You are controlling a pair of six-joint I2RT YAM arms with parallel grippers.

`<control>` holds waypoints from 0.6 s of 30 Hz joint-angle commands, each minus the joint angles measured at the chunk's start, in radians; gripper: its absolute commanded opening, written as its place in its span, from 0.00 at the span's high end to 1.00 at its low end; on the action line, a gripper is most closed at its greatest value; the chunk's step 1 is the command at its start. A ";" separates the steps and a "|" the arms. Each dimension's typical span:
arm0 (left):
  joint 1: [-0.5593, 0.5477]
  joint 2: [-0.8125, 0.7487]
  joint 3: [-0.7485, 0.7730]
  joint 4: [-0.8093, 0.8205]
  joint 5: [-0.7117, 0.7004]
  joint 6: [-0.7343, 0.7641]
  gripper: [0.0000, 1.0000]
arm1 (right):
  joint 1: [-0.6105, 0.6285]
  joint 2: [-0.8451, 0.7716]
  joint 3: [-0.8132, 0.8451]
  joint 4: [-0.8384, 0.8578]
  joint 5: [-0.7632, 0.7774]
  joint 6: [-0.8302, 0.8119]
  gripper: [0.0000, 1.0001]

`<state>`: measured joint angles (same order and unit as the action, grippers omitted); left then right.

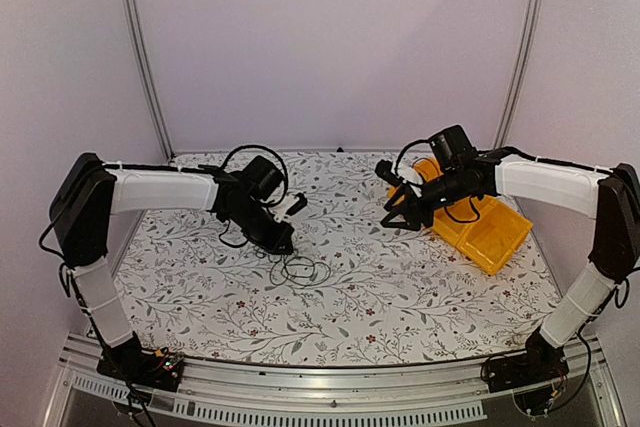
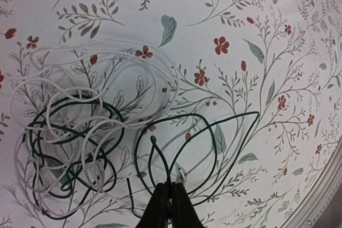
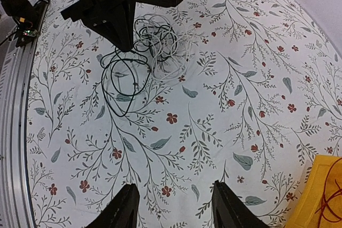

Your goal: Untangle the cables

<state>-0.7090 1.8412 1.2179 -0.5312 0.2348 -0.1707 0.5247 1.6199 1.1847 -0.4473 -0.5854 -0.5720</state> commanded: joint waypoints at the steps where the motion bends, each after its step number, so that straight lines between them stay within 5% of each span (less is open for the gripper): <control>1: -0.010 -0.118 0.058 -0.052 0.043 0.003 1.00 | 0.004 0.018 0.048 0.002 -0.017 0.011 0.50; 18: -0.011 -0.316 0.141 0.066 0.115 -0.052 1.00 | 0.114 0.231 0.338 -0.007 -0.215 0.168 0.34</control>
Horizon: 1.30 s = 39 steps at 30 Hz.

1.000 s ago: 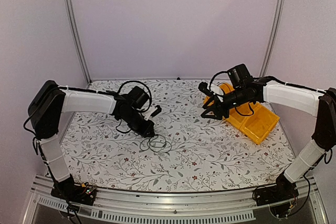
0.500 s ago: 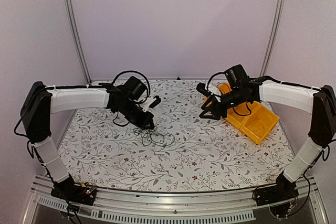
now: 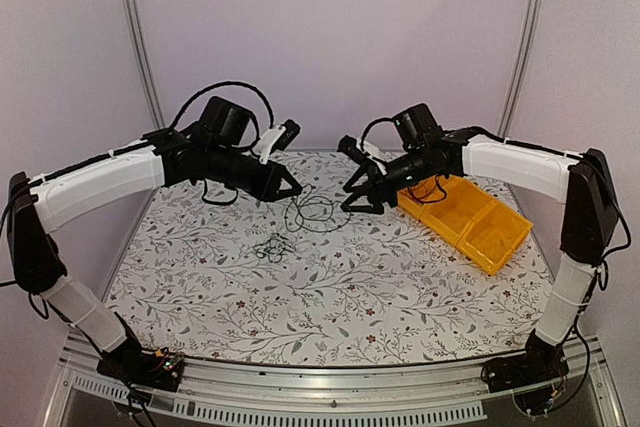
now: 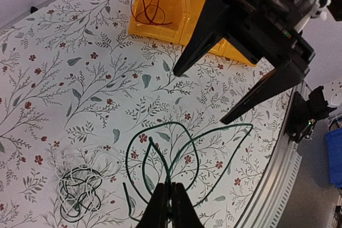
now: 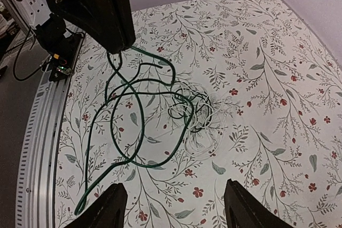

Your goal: Untangle the cables

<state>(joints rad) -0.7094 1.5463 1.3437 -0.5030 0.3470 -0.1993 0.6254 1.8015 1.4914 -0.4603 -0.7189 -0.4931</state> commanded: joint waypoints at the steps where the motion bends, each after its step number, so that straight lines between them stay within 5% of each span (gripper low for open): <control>1: -0.011 -0.024 0.011 0.043 0.000 -0.028 1.00 | 0.015 0.054 0.031 0.007 -0.092 0.102 0.33; 22: -0.013 -0.075 -0.044 0.149 0.054 -0.057 1.00 | 0.017 0.107 0.044 0.133 -0.186 0.367 0.24; 25: -0.017 -0.093 -0.054 0.168 0.058 -0.065 1.00 | 0.017 0.120 0.044 0.152 -0.191 0.395 0.43; 31: -0.017 -0.130 -0.126 0.215 0.024 -0.078 1.00 | 0.015 0.109 0.046 0.165 -0.193 0.404 0.96; 39: -0.013 -0.199 -0.290 0.224 -0.064 -0.113 0.96 | -0.010 0.011 0.064 0.078 -0.007 0.244 1.00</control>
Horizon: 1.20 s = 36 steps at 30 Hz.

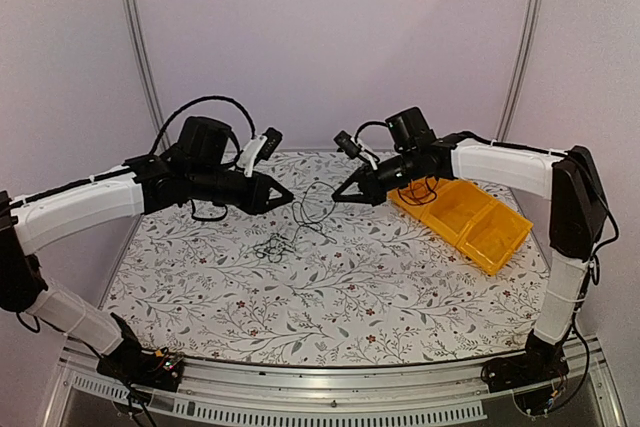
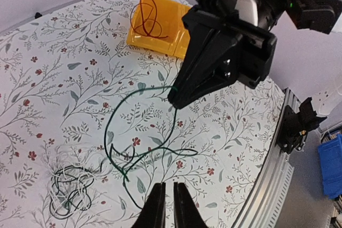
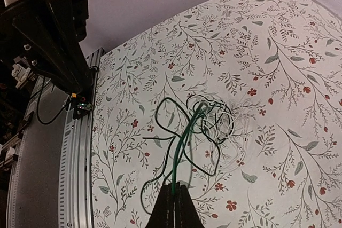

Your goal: Untangle the cables

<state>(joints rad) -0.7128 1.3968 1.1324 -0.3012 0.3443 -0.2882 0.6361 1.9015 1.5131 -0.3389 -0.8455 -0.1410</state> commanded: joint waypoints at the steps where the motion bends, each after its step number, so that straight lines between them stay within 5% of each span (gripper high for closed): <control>1: -0.008 -0.060 -0.109 0.026 -0.070 -0.032 0.96 | -0.036 -0.107 0.050 -0.055 0.126 -0.125 1.00; 7: 0.002 -0.115 -0.245 0.082 -0.116 -0.070 0.93 | -0.095 -0.178 0.119 -0.163 0.144 -0.274 1.00; 11: 0.002 -0.088 -0.256 0.160 -0.160 -0.119 0.69 | -0.096 -0.203 0.173 -0.237 0.135 -0.340 1.00; 22: -0.084 0.031 -0.201 0.408 -0.102 -0.101 0.35 | -0.095 -0.238 0.209 -0.266 0.143 -0.326 1.00; 36: -0.119 0.290 -0.024 0.459 -0.179 0.178 0.40 | -0.087 -0.281 0.218 -0.310 0.131 -0.305 1.00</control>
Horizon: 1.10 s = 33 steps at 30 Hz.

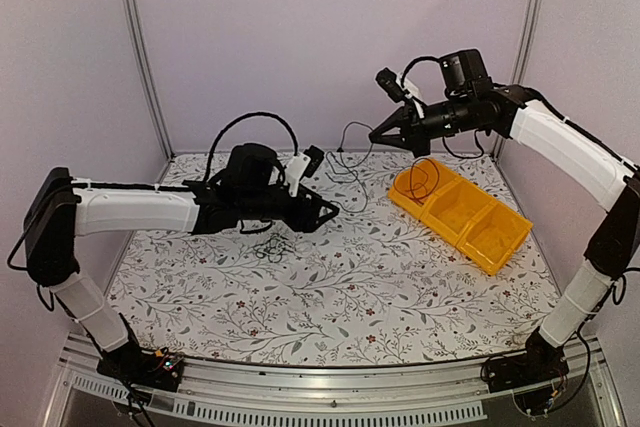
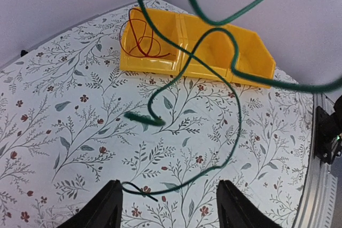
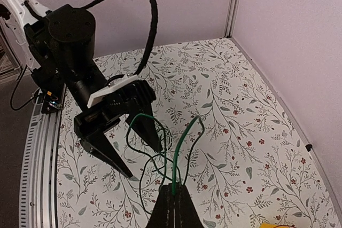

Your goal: Untangle the cables

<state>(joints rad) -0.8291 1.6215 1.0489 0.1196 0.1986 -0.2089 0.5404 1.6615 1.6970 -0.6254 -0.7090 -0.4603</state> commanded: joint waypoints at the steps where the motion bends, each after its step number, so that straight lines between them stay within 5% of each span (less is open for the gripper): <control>1: -0.003 0.078 0.058 0.052 -0.033 0.102 0.41 | 0.009 -0.041 0.036 -0.026 -0.006 0.016 1.00; 8: -0.002 0.098 0.022 0.166 0.017 0.129 0.58 | 0.009 -0.049 0.023 -0.020 -0.006 0.041 1.00; 14: -0.002 0.090 0.000 0.195 0.058 0.072 1.00 | 0.009 -0.050 0.027 -0.012 0.024 0.049 1.00; 24: 0.013 -0.102 -0.377 0.138 -0.082 -0.135 1.00 | -0.181 -0.017 0.225 0.054 0.129 0.112 1.00; 33: 0.060 -0.215 -0.515 0.026 -0.272 -0.347 1.00 | -0.352 0.001 0.288 -0.011 0.169 0.059 1.00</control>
<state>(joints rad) -0.8082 1.4612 0.5797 0.1814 0.0349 -0.4232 0.2283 1.6493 1.9762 -0.5987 -0.5823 -0.3630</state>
